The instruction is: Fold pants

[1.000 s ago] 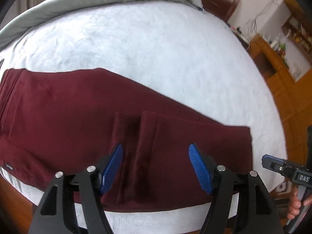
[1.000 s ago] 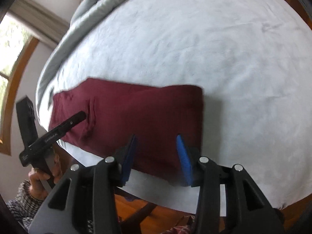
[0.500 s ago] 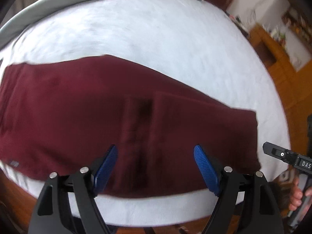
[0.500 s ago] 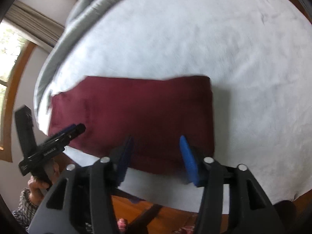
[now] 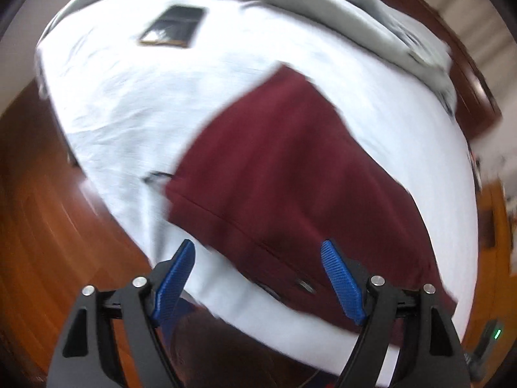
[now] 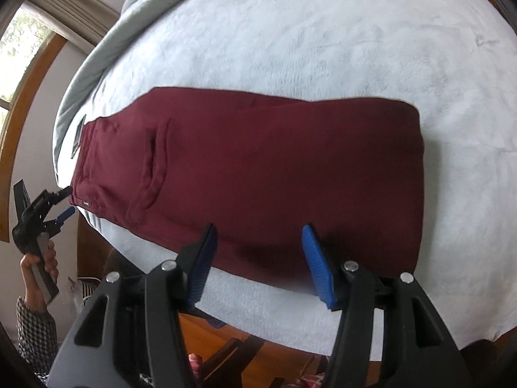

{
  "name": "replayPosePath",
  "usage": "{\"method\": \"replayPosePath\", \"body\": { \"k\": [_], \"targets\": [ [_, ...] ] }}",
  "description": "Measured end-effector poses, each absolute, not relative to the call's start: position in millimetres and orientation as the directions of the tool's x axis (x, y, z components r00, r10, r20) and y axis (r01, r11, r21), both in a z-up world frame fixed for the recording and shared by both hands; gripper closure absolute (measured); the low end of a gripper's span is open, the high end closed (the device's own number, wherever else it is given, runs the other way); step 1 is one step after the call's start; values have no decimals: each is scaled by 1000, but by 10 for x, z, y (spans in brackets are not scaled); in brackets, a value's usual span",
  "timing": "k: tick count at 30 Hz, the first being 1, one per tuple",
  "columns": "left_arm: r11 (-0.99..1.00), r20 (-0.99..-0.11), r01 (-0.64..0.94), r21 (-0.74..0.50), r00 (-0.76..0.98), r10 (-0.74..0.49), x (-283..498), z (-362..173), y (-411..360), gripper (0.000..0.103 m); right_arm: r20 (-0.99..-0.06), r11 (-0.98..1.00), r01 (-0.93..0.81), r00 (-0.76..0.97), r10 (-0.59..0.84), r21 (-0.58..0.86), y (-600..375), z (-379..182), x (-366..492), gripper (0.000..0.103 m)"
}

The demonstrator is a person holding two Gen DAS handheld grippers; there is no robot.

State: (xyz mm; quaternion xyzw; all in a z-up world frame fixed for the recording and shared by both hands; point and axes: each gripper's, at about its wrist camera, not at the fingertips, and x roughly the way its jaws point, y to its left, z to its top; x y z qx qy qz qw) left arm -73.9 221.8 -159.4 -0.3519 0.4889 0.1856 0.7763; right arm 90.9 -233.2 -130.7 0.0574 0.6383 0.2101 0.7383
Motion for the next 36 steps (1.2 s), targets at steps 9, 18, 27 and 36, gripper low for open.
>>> {"method": "replayPosePath", "body": {
  "k": [9, 18, 27, 36],
  "targets": [
    [493, -825, -673, -551, 527, -203, -777, -1993, 2652, 24, -927, 915, -212, 83, 366, 343, -2291, -1445, 911, 48],
    [430, -765, -649, -628, 615, -189, -774, -1908, 2618, 58, -928, 916, -210, 76, 364, 342, -2298, -1469, 910, 45],
    [387, -767, -670, -634, 608, -204, -647, -2149, 2708, 45, -929, 915, -224, 80, 362, 337, -2258, -1485, 895, 39],
    [444, -765, -660, -606, 637, -97, -637, -1735, 2478, 72, -917, 906, -203, 76, 392, 371, -2346, -1467, 900, 39]
  ]
}}
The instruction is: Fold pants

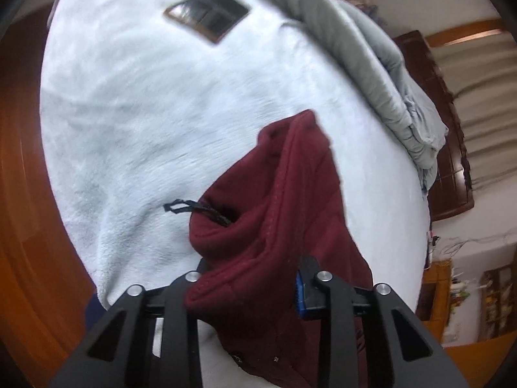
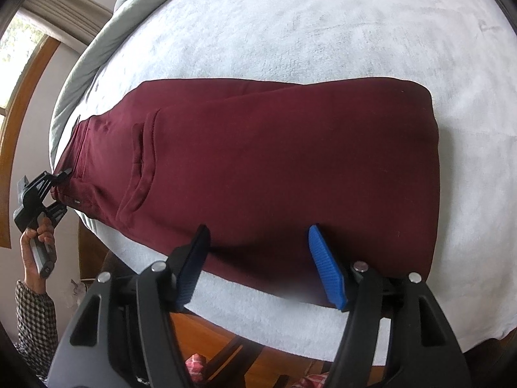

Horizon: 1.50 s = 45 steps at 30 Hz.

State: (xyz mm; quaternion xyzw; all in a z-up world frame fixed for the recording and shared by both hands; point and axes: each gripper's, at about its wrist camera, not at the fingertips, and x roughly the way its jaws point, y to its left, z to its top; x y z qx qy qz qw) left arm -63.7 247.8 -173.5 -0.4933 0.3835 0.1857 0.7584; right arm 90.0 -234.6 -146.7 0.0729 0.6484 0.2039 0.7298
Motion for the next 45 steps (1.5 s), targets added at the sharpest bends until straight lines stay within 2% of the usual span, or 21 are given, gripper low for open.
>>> {"method": "replayPosePath", "body": {
  "k": [11, 15, 22, 29, 40, 42, 43, 45],
  "targets": [
    [579, -679, -512, -635, 727, -101, -482, -1234, 2065, 72, -900, 905, -182, 141, 412, 385, -2643, -1154, 850, 40],
    [714, -654, -386, -584, 745, -132, -312, -910, 1619, 72, -893, 903, -175, 165, 420, 392, -2723, -1075, 839, 39],
    [901, -685, -164, -402, 706, -177, -66, -644, 630, 72, -880, 896, -165, 185, 439, 412, -2774, -1021, 832, 39],
    [944, -747, -22, -330, 617, -247, 59, -878, -189, 72, -867, 885, -182, 190, 460, 430, -2758, -1010, 826, 39],
    [979, -841, 86, -187, 501, -205, 78, -1434, -872, 71, -898, 905, -174, 147, 414, 388, -2660, -1253, 882, 39],
    [979, -840, 99, -177, 503, -203, 99, -1475, -883, 69, -906, 911, -159, 130, 402, 381, -2667, -1337, 886, 39],
    [977, -841, 111, -180, 499, -211, 102, -1471, -905, 64, -907, 911, -152, 123, 402, 383, -2674, -1379, 886, 39],
    [959, -828, 159, -234, 484, -283, 73, -1418, -925, 44, -902, 907, -148, 126, 414, 395, -2687, -1400, 884, 39]
  ]
}}
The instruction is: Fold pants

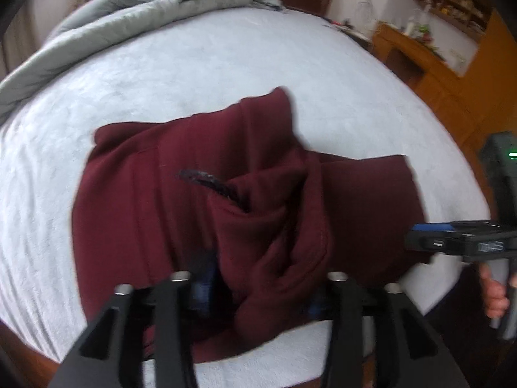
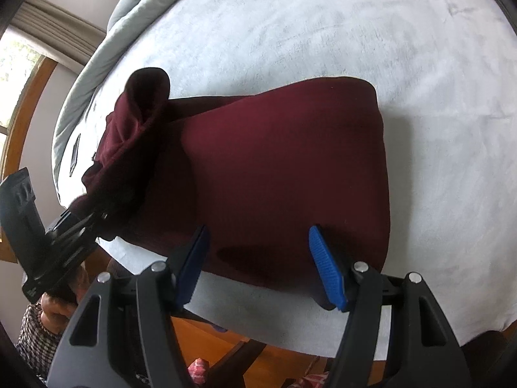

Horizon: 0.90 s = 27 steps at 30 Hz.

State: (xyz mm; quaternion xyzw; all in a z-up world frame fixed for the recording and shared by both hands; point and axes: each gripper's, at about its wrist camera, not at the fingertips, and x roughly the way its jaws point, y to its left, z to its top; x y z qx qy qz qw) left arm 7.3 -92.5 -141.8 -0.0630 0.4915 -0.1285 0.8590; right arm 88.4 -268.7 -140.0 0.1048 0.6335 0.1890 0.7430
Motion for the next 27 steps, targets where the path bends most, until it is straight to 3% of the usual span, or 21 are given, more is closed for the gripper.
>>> {"method": "replayPosePath", "body": {
  "k": [2, 3, 5, 8, 12, 14, 17, 27],
  "targets": [
    [928, -795, 205, -311, 479, -373, 8, -1304, -932, 12, -896, 901, -143, 123, 427, 410, -2690, -1396, 893, 35],
    [920, -787, 212, -329, 478, -391, -30, -1229, -927, 8, -895, 900, -142, 122, 428, 411, -2686, -1388, 895, 34],
    [902, -766, 216, -375, 476, -432, -89, -1110, -852, 7, -901, 906, -143, 123, 417, 399, -2679, -1358, 897, 32],
    [915, -766, 111, -389, 512, -388, -131, -998, -525, 4, -903, 908, -158, 129, 410, 389, -2645, -1275, 905, 31],
    [936, -857, -152, -316, 468, -214, -36, -1193, 59, 4, -895, 896, -203, 136, 425, 394, -2462, -1106, 918, 27],
    [915, -888, -245, -319, 414, -199, 1, -1371, 300, 4, -892, 889, -221, 127, 434, 401, -2322, -1056, 936, 23],
    [894, -904, -272, -356, 342, -257, 69, -1607, 415, 4, -886, 872, -246, 89, 455, 423, -2054, -1028, 982, 14],
    [875, -898, -269, -402, 302, -320, -75, -1839, 555, 4, -893, 876, -182, -30, 450, 447, -1589, -1272, 1197, 14]
  ]
}}
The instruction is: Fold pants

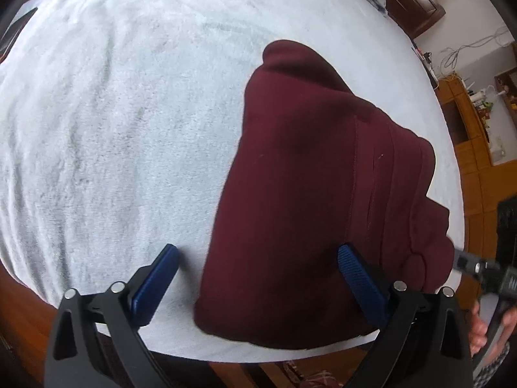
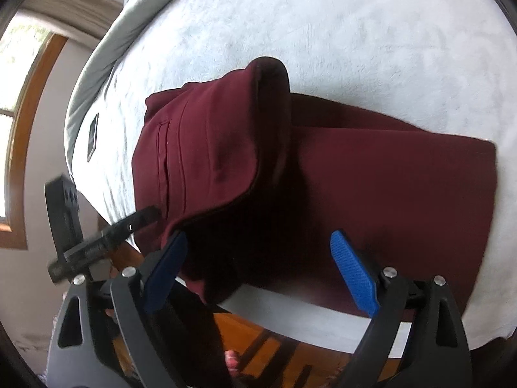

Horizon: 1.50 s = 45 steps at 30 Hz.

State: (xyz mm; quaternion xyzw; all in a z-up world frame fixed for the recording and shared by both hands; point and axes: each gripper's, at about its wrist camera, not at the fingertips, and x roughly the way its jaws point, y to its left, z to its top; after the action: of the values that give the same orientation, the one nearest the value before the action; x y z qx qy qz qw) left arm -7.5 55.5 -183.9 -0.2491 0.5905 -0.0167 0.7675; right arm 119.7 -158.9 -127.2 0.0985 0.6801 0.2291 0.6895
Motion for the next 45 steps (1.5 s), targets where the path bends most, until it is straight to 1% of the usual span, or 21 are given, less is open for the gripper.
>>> {"method": "replayPosePath", "body": {
  "k": [3, 7, 9, 17, 22, 24, 29, 30, 31, 32, 33, 34, 35, 37, 38, 41, 45],
  "targets": [
    [868, -892, -266, -418, 301, -338, -134, -1870, 603, 4, -870, 860, -134, -57, 490, 493, -1604, -1353, 1253, 14],
    [873, -894, -258, -413, 299, -334, -63, -1914, 642, 3, -874, 867, -109, -71, 481, 486, -1611, -1427, 1271, 14],
    [880, -895, -245, -406, 301, -329, -51, -1904, 624, 3, -864, 859, -97, -69, 499, 503, -1631, -1420, 1257, 14],
    [903, -902, -208, -375, 307, -304, -15, -1925, 555, 3, -889, 879, -138, -28, 457, 456, -1722, -1217, 1197, 14],
    [906, -904, -212, -365, 314, -291, 59, -1864, 508, 3, -861, 855, -108, -20, 508, 507, -1819, -1127, 1217, 14],
    [901, -900, -216, -376, 317, -300, 68, -1846, 525, 4, -849, 844, -87, -35, 528, 529, -1784, -1175, 1249, 14],
    [897, -900, -223, -383, 307, -308, 171, -1845, 550, 4, -861, 860, -67, -97, 500, 507, -1567, -1460, 1307, 14],
    [897, -901, -223, -383, 306, -309, 174, -1847, 560, 4, -856, 856, -57, -109, 506, 513, -1537, -1519, 1303, 15],
    [896, -901, -225, -382, 305, -308, 170, -1842, 570, 4, -848, 850, -51, -121, 516, 525, -1509, -1577, 1290, 20],
    [895, -901, -229, -383, 305, -308, 173, -1836, 586, 4, -847, 849, -52, -122, 517, 526, -1489, -1605, 1277, 29],
    [892, -900, -235, -386, 306, -309, 170, -1832, 605, 4, -852, 852, -67, -110, 512, 520, -1467, -1609, 1255, 40],
    [889, -899, -241, -390, 307, -311, 166, -1832, 634, 4, -849, 846, -86, -105, 518, 526, -1446, -1602, 1237, 68],
    [883, -898, -250, -396, 307, -316, 161, -1838, 667, 4, -821, 817, -94, -116, 559, 570, -1416, -1608, 1212, 72],
    [873, -895, -266, -409, 304, -326, 134, -1861, 764, 4, -824, 813, -131, -101, 558, 567, -1392, -1565, 1179, 80],
    [869, -893, -271, -414, 304, -331, 134, -1863, 778, 4, -822, 809, -146, -94, 562, 569, -1392, -1531, 1172, 83],
    [857, -883, -281, -432, 325, -339, 121, -1806, 815, 4, -800, 779, -195, -65, 596, 596, -1437, -1338, 1144, 85],
    [852, -870, -268, -449, 347, -350, 111, -1696, 783, 4, -806, 777, -262, -7, 592, 573, -1566, -1025, 1091, 85]
  ]
}}
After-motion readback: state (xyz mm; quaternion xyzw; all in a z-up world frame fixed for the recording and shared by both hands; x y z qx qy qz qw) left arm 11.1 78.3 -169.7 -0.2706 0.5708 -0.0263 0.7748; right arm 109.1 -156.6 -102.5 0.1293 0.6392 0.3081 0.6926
